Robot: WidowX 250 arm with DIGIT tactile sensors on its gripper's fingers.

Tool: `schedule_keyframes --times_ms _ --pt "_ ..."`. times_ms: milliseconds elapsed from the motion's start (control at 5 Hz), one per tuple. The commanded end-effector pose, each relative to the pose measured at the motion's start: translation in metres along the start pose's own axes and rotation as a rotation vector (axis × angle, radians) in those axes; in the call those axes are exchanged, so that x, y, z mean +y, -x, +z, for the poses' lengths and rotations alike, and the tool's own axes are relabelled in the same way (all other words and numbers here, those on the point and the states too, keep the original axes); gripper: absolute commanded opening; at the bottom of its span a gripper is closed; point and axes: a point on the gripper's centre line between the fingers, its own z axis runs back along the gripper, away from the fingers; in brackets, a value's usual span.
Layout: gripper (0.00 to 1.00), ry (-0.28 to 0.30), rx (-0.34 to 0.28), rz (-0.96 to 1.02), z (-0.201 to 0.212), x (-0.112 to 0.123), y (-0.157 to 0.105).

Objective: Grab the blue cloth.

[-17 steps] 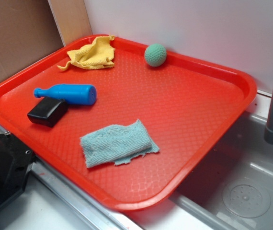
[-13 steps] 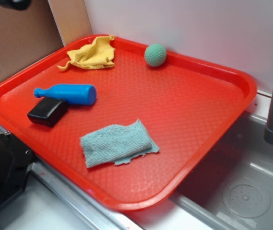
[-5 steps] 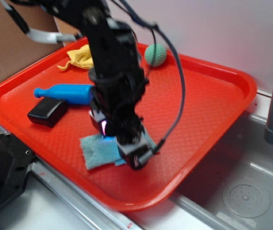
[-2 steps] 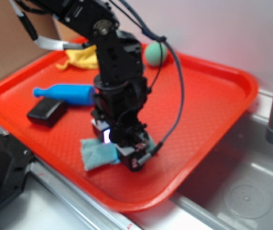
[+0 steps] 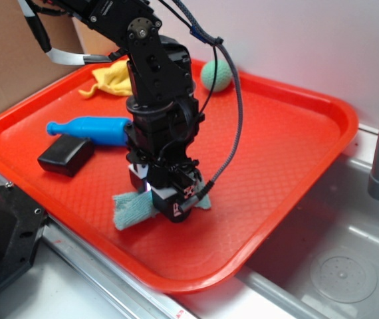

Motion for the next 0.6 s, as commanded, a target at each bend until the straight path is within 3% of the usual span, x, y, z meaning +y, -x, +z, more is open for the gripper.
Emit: schedule_keyframes --times_ms 0,200,400 --pt "0.00 0.002 -0.063 0.046 0.039 0.008 -0.011" --pt "0.00 0.017 -0.171 0.224 0.093 0.033 -0.018" --pt "0.00 0.016 -0.237 0.317 0.137 0.053 -0.017"
